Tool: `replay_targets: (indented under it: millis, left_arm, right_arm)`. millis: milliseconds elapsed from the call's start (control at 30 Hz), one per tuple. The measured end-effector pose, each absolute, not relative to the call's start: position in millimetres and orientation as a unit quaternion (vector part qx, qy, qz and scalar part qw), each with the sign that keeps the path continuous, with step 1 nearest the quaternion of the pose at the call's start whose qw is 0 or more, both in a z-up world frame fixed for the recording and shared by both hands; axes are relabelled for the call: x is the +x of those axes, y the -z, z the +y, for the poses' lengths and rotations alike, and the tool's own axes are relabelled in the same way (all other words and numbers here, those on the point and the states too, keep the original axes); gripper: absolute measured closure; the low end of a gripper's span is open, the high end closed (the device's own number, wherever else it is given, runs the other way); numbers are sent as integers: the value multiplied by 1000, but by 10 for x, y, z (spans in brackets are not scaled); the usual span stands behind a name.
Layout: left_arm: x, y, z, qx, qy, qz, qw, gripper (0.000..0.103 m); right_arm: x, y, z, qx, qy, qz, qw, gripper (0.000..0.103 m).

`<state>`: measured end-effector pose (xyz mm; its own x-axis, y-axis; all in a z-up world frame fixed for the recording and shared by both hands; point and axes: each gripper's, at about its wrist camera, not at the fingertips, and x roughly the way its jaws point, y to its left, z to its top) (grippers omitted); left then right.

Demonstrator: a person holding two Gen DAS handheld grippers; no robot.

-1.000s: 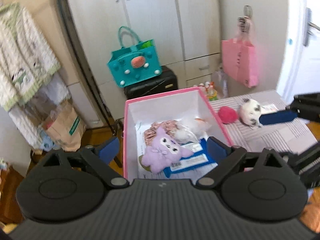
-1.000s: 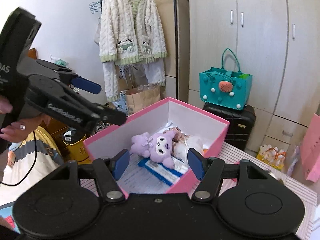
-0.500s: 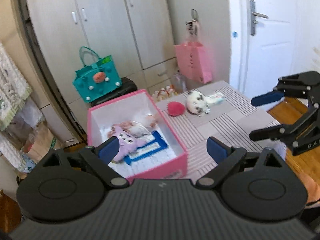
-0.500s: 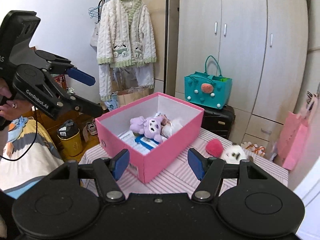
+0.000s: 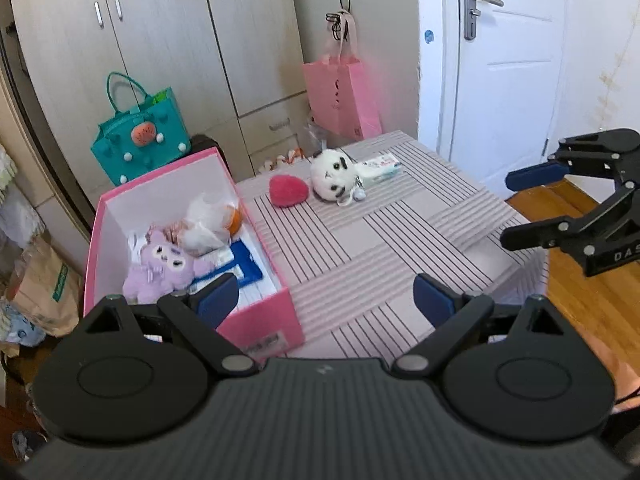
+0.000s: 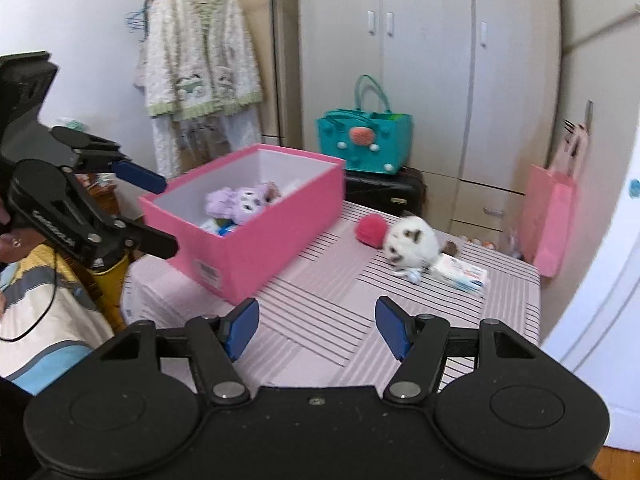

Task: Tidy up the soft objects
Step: 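Withdraw both tools from the box and move toward the pink pompom and tissue pack, then close the left tool on the pink pompom while the right tool grasps the tissue pack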

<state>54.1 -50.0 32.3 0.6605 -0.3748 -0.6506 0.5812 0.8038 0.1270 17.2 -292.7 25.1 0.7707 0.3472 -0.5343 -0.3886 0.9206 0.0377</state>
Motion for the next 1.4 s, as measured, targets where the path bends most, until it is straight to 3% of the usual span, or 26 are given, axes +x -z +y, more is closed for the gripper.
replay_targets:
  millis: [167,433,833,1233,1400]
  left_arm:
    - [620,-108,-755,201,219,245,923,8]
    - [967,150,-1104,181,192,224,938,8]
    - [1566,460,-1562,119,171,237,949,12]
    - [2437,555,-1699,22,120,293,948,29]
    - [2702,691,-1717,-9,101,330,938,34]
  right_arm:
    - [316,-140,-3124,-7,-182,255,950,34]
    - [693,73,-3288,-9,-136,236,962,34]
    - [1477,585,-3745,10,-83,249,965,33]
    - [2379,917,-3740,38,-70,312,947,32]
    - [2511,970,-3710,53,-59,308,948,16]
